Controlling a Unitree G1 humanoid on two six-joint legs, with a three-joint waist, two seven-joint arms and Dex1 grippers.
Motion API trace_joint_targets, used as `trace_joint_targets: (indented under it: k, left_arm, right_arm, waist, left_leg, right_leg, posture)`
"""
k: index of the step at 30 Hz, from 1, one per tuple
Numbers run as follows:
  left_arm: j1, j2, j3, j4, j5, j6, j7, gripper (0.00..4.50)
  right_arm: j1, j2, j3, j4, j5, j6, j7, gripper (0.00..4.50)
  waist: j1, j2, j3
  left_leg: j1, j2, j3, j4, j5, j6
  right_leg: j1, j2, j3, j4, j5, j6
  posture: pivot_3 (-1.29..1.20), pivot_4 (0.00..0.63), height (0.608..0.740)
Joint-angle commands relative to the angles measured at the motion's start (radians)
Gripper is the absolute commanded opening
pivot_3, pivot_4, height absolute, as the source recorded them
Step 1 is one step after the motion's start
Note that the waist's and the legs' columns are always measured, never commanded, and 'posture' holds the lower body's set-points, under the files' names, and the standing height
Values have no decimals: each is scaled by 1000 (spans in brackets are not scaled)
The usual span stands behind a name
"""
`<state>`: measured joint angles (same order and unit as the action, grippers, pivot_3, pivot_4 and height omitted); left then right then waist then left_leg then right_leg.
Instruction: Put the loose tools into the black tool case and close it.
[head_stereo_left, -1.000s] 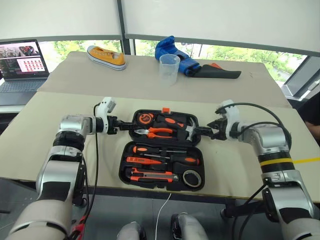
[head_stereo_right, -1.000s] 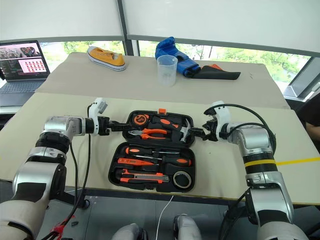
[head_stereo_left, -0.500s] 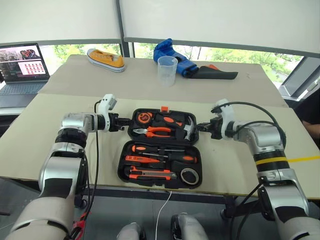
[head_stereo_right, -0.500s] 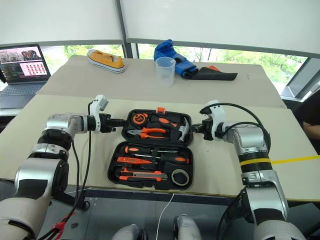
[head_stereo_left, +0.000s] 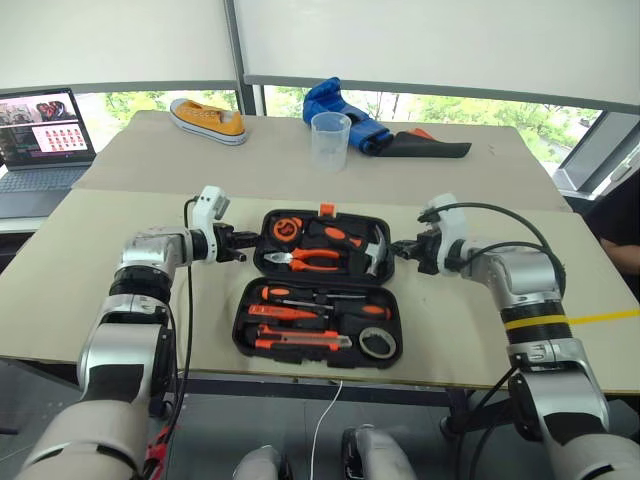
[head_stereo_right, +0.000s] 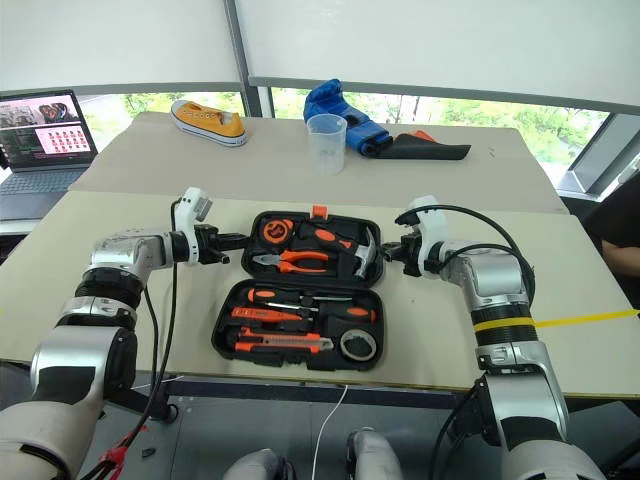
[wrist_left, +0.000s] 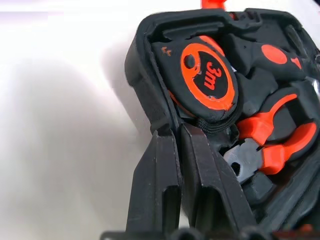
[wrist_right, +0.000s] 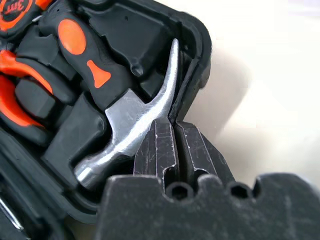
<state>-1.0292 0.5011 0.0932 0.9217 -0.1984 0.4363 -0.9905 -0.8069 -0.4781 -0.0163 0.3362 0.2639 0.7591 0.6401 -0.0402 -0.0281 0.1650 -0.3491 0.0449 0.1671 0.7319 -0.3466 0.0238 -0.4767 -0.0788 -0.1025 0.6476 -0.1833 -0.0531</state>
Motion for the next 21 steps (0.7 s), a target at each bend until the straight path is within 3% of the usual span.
trace_joint_targets:
  k: [1,10,13,16,19,21]
  left_arm:
    - [-2,-9,49,-169,-63,-110,-23,0]
    - [210,-37,49,-440,-62,-181,72,0]
    - [316,-46,29,-493,11,-305,160,0]
    - [451,-44,45,-573,103,-436,326,0]
    - [600,-36,76,-705,133,-490,422,0]
    - [710,-31,112,-828,118,-496,445,716]
  right_arm:
    - [0,1,-53,-130,-21,-146,-62,19]
    - [208,27,-45,-297,-79,-352,-137,19]
    - [345,32,-20,-350,-121,-451,-156,19]
    - [498,4,-5,-409,-200,-623,-176,19]
    - [637,-42,-11,-454,-259,-779,-174,19]
    - [731,-79,-38,-483,-272,-876,-162,0]
  waist:
    - [-1,0,0]
    - [-3,0,0]
    - [2,1,0]
    - [4,1,-3]
    - [-2,0,-4]
    - [-1,1,-6]
  left_leg:
    - [-1,0,0,0,0,0]
    - [-6,0,1,-4,1,-1]
    - [-5,0,1,-6,1,-1]
    - [-2,1,1,-7,0,-1]
    - [13,1,0,-20,0,-1]
    - [23,2,1,-23,0,-2]
  right_leg:
    - [-2,0,0,0,0,0]
    - [-6,3,-2,-1,0,-1]
    - [-5,2,-2,-3,0,-1]
    - [0,3,-2,-6,0,-1]
    - [10,4,7,-8,-1,0]
    - [20,3,9,-16,-8,8]
  posture:
    - [0,150,724]
    - [0,150,724]
    - [0,150,724]
    - [0,150,724]
    - [0,150,724]
    - [0,150,724]
